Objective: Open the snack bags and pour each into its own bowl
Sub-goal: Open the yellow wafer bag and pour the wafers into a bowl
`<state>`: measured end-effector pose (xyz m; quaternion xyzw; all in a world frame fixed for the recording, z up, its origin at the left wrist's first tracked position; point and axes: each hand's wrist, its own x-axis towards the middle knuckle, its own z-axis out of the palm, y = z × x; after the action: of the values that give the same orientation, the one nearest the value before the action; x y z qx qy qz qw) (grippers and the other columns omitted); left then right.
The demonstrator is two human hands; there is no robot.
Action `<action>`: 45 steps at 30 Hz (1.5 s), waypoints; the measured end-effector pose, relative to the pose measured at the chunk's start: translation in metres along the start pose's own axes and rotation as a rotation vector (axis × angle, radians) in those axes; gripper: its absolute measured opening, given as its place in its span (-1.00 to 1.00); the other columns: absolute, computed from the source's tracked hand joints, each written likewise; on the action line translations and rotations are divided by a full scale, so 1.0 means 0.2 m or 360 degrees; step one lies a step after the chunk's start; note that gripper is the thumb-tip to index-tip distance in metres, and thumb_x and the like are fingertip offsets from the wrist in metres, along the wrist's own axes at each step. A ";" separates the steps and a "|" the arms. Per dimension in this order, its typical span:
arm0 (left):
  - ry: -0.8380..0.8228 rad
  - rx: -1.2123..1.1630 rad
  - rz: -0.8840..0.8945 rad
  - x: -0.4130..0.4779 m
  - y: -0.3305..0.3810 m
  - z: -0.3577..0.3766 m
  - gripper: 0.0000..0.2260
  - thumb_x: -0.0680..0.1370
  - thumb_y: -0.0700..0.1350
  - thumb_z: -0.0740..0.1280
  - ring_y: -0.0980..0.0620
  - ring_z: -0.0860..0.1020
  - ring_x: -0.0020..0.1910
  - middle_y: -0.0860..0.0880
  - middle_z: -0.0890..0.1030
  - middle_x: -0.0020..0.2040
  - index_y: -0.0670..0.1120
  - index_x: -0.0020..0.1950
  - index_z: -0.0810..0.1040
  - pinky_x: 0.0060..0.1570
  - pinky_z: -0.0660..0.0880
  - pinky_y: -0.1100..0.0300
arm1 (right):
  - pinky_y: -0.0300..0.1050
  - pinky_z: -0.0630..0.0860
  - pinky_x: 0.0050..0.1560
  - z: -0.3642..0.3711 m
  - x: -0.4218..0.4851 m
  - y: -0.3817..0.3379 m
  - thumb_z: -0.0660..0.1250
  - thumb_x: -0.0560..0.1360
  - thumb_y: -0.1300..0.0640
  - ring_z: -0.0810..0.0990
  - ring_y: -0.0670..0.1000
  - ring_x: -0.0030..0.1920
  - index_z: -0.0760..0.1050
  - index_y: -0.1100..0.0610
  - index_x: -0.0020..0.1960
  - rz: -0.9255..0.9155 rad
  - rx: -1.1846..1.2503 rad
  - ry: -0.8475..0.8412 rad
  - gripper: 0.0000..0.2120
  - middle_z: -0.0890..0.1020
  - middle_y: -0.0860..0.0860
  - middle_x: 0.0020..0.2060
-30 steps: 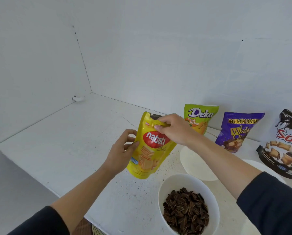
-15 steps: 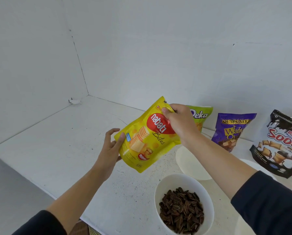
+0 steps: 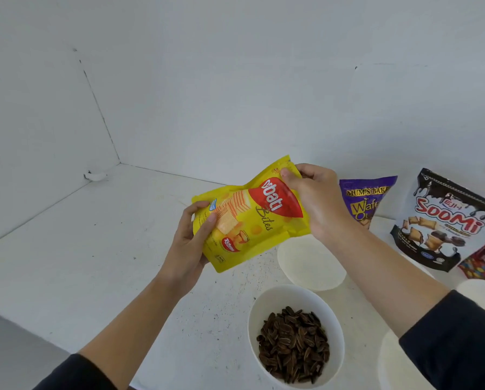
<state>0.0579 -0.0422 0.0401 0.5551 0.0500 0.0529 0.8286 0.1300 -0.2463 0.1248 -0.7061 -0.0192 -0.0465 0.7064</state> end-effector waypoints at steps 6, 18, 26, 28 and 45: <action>-0.0120 0.0007 -0.0020 0.06 0.02 0.02 -0.74 0.64 -0.04 0.28 -0.14 0.65 0.19 0.04 0.60 0.34 0.16 0.32 0.48 -0.08 0.64 -0.06 | -0.16 0.66 -0.24 -0.06 -0.05 0.03 0.48 0.51 0.06 0.72 -0.05 -0.11 0.42 -0.04 0.22 -0.0306 -0.0150 0.0054 -0.64 0.72 0.00 -0.18; -0.0315 0.0119 -0.0024 0.02 0.02 0.13 -0.75 0.59 -0.06 0.30 -0.06 0.68 0.11 0.06 0.63 0.28 0.14 0.24 0.55 -0.16 0.67 0.01 | 0.16 0.67 0.02 -0.35 -0.12 0.00 0.35 0.59 0.23 0.71 0.11 0.07 0.53 0.00 0.20 -0.0255 -0.0116 -0.0497 -0.77 0.70 0.16 0.07; -0.0301 0.0282 0.0110 -0.21 -0.07 0.41 -0.72 0.54 -0.06 0.35 -0.04 0.66 0.12 0.03 0.63 0.26 0.11 0.24 0.58 -0.13 0.67 0.07 | 0.01 0.66 0.01 -0.76 -0.29 0.06 0.34 0.56 0.33 0.69 0.10 0.10 0.56 0.14 0.15 -0.0141 0.0144 -0.0583 -0.79 0.70 0.14 0.07; -0.0278 0.0296 0.0140 -0.27 -0.10 0.48 -0.74 0.56 -0.12 0.31 -0.01 0.67 0.04 0.02 0.64 0.19 0.09 0.22 0.59 -0.19 0.66 0.12 | -0.08 0.63 -0.02 -0.87 -0.33 0.10 0.37 0.55 0.32 0.70 0.05 0.08 0.58 0.14 0.14 -0.0131 0.0110 -0.0579 -0.80 0.72 0.07 -0.01; -0.0213 0.0631 0.0233 -0.61 -0.23 0.84 -0.80 0.58 -0.08 0.32 0.08 0.68 0.01 0.16 0.66 0.06 0.12 0.17 0.57 -0.19 0.66 0.13 | 0.31 0.61 0.09 -1.27 -0.60 0.29 0.47 0.38 0.11 0.71 0.19 0.06 0.58 0.09 0.09 0.0034 0.0339 -0.0413 -0.70 0.71 0.20 0.00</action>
<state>-0.0373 -0.2311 0.0640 0.7116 -0.0362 0.0651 0.6986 0.0056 -0.4951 0.0557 -0.6274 -0.1077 0.0551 0.7692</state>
